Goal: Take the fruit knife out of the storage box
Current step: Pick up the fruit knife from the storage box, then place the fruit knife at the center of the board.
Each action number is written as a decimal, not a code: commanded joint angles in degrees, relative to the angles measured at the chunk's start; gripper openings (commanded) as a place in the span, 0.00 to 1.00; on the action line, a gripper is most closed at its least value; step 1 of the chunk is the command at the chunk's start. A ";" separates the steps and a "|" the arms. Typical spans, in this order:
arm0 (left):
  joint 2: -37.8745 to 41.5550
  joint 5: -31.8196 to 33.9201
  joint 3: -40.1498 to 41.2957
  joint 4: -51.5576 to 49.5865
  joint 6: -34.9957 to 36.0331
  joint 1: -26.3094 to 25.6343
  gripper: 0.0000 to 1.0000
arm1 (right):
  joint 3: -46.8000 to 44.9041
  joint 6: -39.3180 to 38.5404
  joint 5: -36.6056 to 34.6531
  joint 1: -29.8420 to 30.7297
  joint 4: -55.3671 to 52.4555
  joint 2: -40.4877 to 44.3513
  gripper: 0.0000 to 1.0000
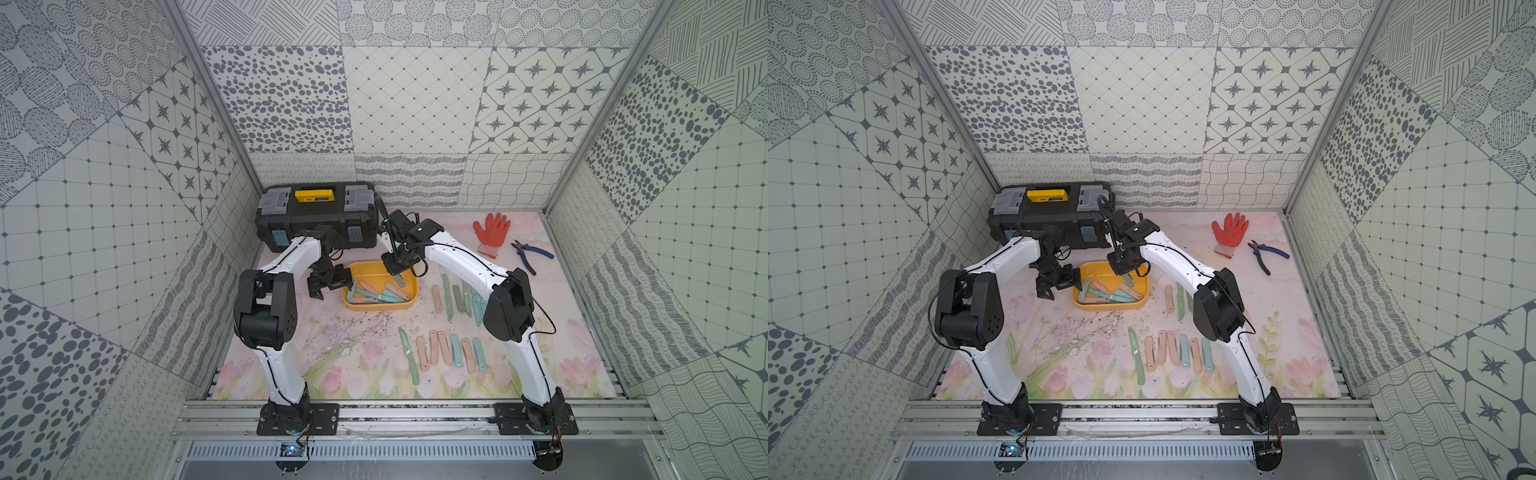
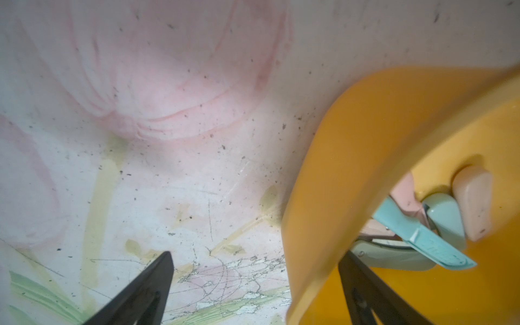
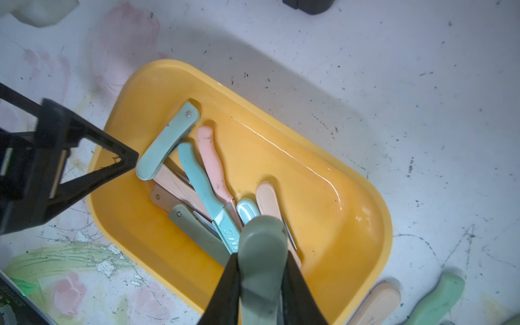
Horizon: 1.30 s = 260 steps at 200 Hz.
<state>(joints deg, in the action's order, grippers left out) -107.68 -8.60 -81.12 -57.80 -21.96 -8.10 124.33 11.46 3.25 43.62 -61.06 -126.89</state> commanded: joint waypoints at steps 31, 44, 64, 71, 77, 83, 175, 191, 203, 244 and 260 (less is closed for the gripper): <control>0.18 -0.03 -0.30 -0.40 -0.18 -0.09 0.91 | -12.58 14.45 -4.07 3.15 0.89 15.20 0.21; 0.35 -0.16 -0.25 -0.34 -0.28 -0.20 0.91 | -17.41 17.08 -4.50 5.00 2.42 19.02 0.21; 0.63 -0.32 -0.14 -0.20 -0.37 -0.18 0.91 | -22.86 20.49 -6.67 7.92 2.69 23.65 0.21; 0.70 -0.36 -0.11 -0.13 -0.45 -0.33 0.91 | -24.74 21.54 -7.17 8.90 3.07 25.06 0.21; 0.78 -0.39 -0.10 -0.06 -0.46 -0.30 0.91 | -26.28 22.57 -7.49 9.71 3.26 26.26 0.21; 0.78 -0.42 -0.08 0.01 -0.43 -0.35 0.91 | -28.24 23.44 -7.70 10.49 3.79 27.42 0.21; 1.00 -0.21 -0.03 -0.03 -0.54 -1.52 0.91 | -48.95 36.98 -5.81 23.33 15.36 31.94 0.21; 1.07 -0.11 -0.07 -0.09 -0.51 -1.57 0.91 | -50.73 37.92 -5.28 23.82 17.63 31.25 0.20; 0.98 -0.04 -0.05 -0.17 -0.49 -1.61 0.91 | -51.81 38.29 -4.85 23.80 19.16 30.48 0.21; 1.06 -0.19 -0.09 -0.15 -0.45 -1.62 0.91 | -53.86 37.15 -1.60 23.27 25.14 24.96 0.22; 1.03 0.06 -0.01 -0.21 -0.39 -1.63 0.91 | -53.32 37.29 -1.49 23.01 25.46 22.50 0.22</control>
<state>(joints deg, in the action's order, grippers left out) -107.66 -8.60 -81.12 -57.60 -22.13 -9.39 71.09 47.24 0.08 67.02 -40.16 -100.97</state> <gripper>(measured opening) 0.913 0.237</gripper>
